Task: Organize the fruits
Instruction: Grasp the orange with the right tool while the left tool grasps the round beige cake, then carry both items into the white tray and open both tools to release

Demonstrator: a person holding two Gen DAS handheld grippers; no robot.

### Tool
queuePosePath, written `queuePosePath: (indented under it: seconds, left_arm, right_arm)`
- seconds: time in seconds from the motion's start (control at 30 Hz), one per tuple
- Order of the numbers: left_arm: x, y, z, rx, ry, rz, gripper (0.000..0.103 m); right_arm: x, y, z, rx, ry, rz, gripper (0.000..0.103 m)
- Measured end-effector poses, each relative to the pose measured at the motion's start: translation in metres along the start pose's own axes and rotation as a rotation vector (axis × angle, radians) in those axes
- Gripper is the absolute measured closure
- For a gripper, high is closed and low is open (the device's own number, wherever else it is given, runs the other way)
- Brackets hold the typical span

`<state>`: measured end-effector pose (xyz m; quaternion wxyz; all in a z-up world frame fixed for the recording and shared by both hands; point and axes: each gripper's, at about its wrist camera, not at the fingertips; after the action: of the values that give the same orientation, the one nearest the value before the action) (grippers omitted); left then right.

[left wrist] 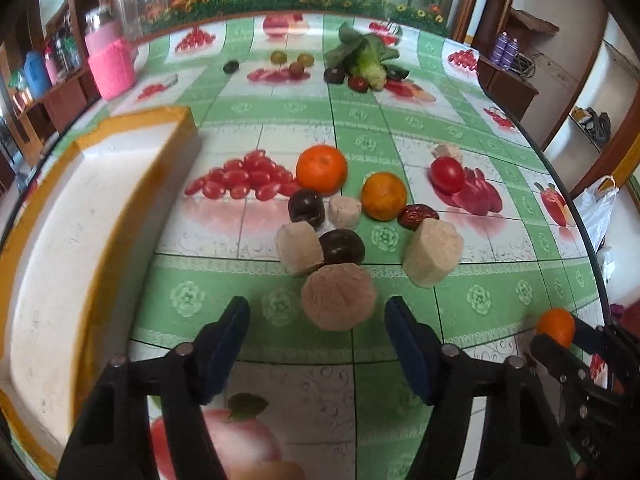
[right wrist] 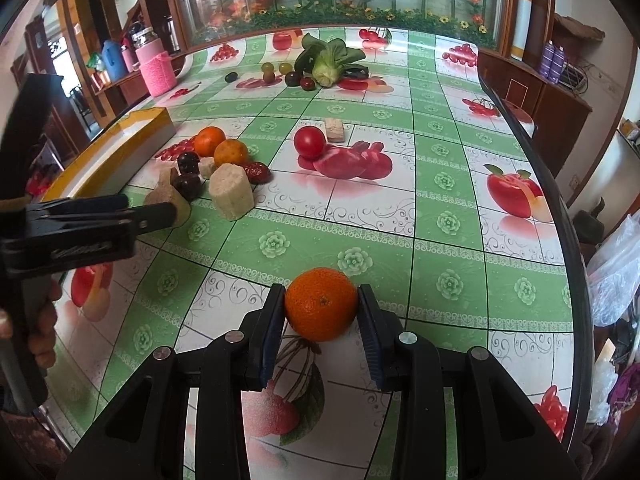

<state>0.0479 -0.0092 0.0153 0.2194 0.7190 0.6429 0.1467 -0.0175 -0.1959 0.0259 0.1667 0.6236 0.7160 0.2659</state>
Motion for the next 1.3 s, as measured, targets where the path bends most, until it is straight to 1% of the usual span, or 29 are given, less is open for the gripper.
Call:
queuePosePath:
  seconds: [0.03,0.07,0.1,0.13,0.17,0.37,0.6,0.7,0.9,1.0,1.07,1.17,1.3]
  left_arm:
    - [0.001,0.000,0.004,0.012,-0.007,-0.013,0.038]
    - [-0.001,0.000,0.003,-0.011,0.004,-0.006,0.043]
    - [-0.003,0.001,0.003,-0.014,-0.004,0.006,0.047]
    - [-0.005,0.002,0.003,-0.017,-0.007,0.017,0.057]
    - [-0.006,0.003,0.003,-0.017,-0.020,0.020,0.063]
    - [-0.004,-0.002,-0.002,-0.006,-0.030,0.019,0.063]
    - [0.001,-0.022,-0.030,-0.012,-0.080,-0.004,0.063]
    - [0.004,-0.029,-0.047,-0.032,-0.082,-0.005,0.063]
    - [0.016,-0.032,-0.070,-0.072,-0.103,-0.008,0.063]
    - [0.025,-0.032,-0.079,-0.086,-0.112,-0.006,0.063]
    - [0.034,-0.031,-0.084,-0.099,-0.122,-0.011,0.063]
    - [0.051,-0.030,-0.094,-0.125,-0.119,-0.031,0.063]
    - [0.082,-0.030,-0.102,-0.155,-0.093,-0.068,0.063]
  right_arm:
    - [0.000,0.000,0.000,-0.001,0.002,0.000,0.068]
    - [-0.001,-0.001,0.000,-0.001,0.005,0.000,0.068]
    - [-0.001,-0.001,0.001,-0.001,0.010,0.002,0.068]
    - [-0.002,-0.001,0.001,0.000,0.014,0.004,0.068]
    - [-0.002,-0.001,0.001,0.000,0.018,0.006,0.068]
    - [-0.004,-0.003,-0.001,-0.010,0.039,0.013,0.068]
    - [-0.007,-0.006,-0.011,-0.034,0.055,0.023,0.068]
    - [-0.007,-0.007,-0.015,-0.042,0.070,0.024,0.068]
    - [0.002,-0.008,-0.021,-0.043,0.069,0.018,0.068]
    - [0.015,-0.004,-0.026,-0.059,0.062,0.011,0.068]
    - [0.024,0.000,-0.028,-0.063,0.074,0.016,0.068]
    - [0.045,0.011,-0.031,-0.077,0.081,-0.011,0.068]
    - [0.079,0.030,-0.028,-0.079,0.136,-0.044,0.068]
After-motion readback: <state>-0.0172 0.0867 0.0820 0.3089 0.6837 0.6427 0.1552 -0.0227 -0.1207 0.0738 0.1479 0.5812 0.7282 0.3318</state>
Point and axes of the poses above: each gripper's, at about its wrist camera, not at the fingertips, and z roughly the way its jaws point, x to its left, y to its top, and after that the axes turned 3 degrees about z, right-handed
